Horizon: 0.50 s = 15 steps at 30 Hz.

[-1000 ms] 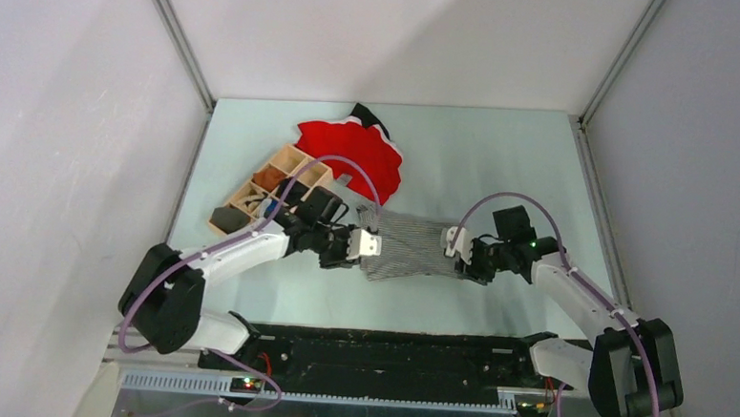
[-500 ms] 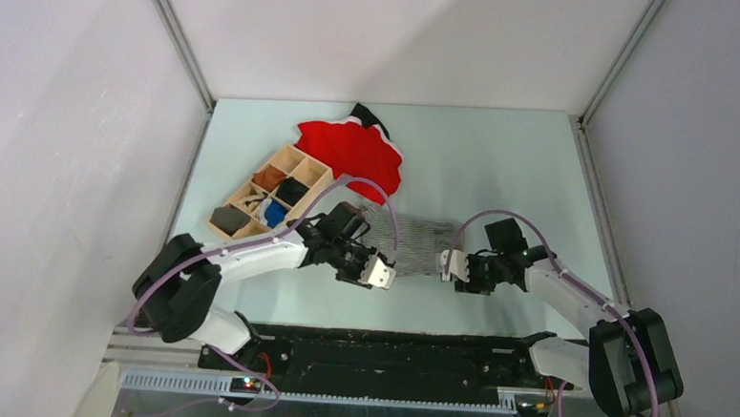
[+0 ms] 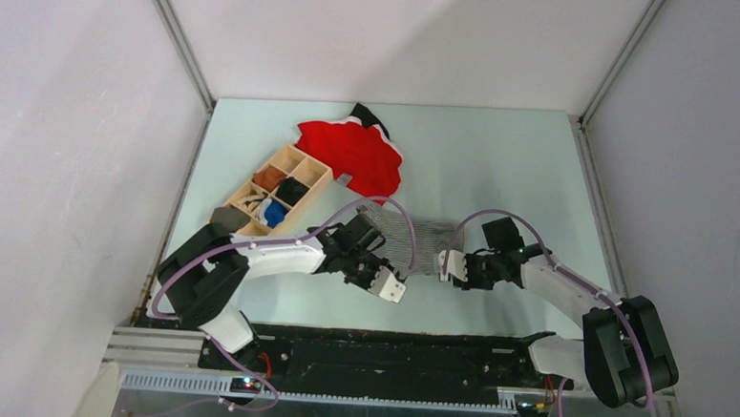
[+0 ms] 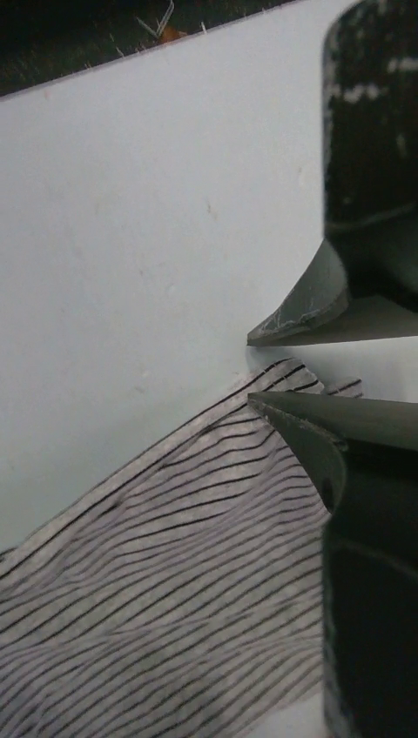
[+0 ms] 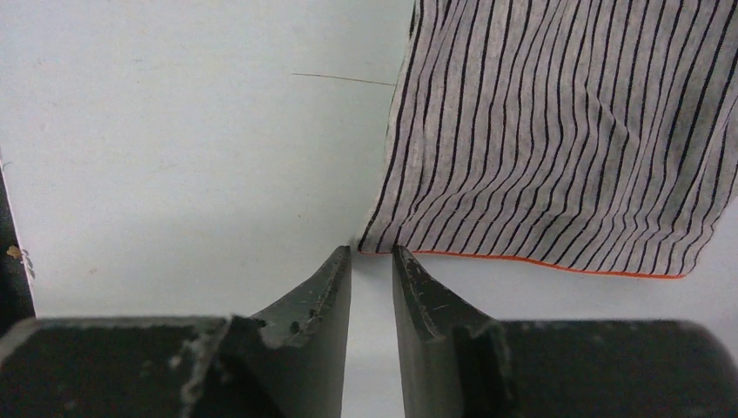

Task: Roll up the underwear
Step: Fold the underwear at the center of the board.

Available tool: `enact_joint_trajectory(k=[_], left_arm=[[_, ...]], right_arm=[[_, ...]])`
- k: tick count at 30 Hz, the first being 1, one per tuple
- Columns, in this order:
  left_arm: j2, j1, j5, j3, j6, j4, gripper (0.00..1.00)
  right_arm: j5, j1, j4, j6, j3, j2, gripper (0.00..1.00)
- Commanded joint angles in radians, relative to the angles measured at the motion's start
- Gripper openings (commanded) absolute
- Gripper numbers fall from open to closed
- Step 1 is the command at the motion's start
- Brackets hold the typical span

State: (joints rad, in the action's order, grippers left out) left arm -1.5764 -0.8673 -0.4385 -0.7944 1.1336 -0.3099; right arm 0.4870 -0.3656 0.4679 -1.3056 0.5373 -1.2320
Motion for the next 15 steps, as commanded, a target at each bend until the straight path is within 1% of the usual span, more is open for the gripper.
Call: enact_joint_trajectory(k=[1, 2, 3, 4, 5, 6, 7, 12, 15], left_arm=[[-0.025, -0.007, 0.098, 0.028, 0.064, 0.018, 0.29], [-0.029, -0.007, 0.101, 0.028, 0.069, 0.01, 0.22], [-0.034, -0.005, 0.104, 0.027, 0.08, -0.008, 0.14], [-0.035, -0.004, 0.105, 0.026, 0.084, -0.016, 0.09], [-0.034, -0.002, 0.103, 0.021, 0.082, -0.032, 0.05], [-0.031, 0.003, 0.102, 0.014, 0.077, -0.037, 0.01], [-0.022, 0.01, 0.099, 0.01, 0.065, -0.048, 0.0], [0.035, 0.065, 0.069, -0.046, 0.025, -0.102, 0.0], [0.062, 0.11, 0.075, -0.085, 0.013, -0.123, 0.0]], right_arm=[[0.004, -0.005, 0.0, -0.02, -0.01, -0.008, 0.25], [0.007, -0.005, 0.0, -0.018, -0.013, -0.007, 0.23], [0.007, -0.005, 0.002, -0.019, -0.013, -0.007, 0.17], [0.01, -0.004, 0.005, -0.02, -0.014, 0.002, 0.14], [0.011, -0.003, 0.011, -0.02, -0.014, 0.009, 0.07], [0.013, -0.004, 0.023, -0.022, -0.014, 0.03, 0.04], [0.018, -0.003, 0.029, -0.022, -0.013, 0.044, 0.0], [0.019, 0.0, 0.119, -0.014, 0.017, 0.164, 0.0], [0.002, 0.0, 0.159, -0.002, 0.043, 0.192, 0.0]])
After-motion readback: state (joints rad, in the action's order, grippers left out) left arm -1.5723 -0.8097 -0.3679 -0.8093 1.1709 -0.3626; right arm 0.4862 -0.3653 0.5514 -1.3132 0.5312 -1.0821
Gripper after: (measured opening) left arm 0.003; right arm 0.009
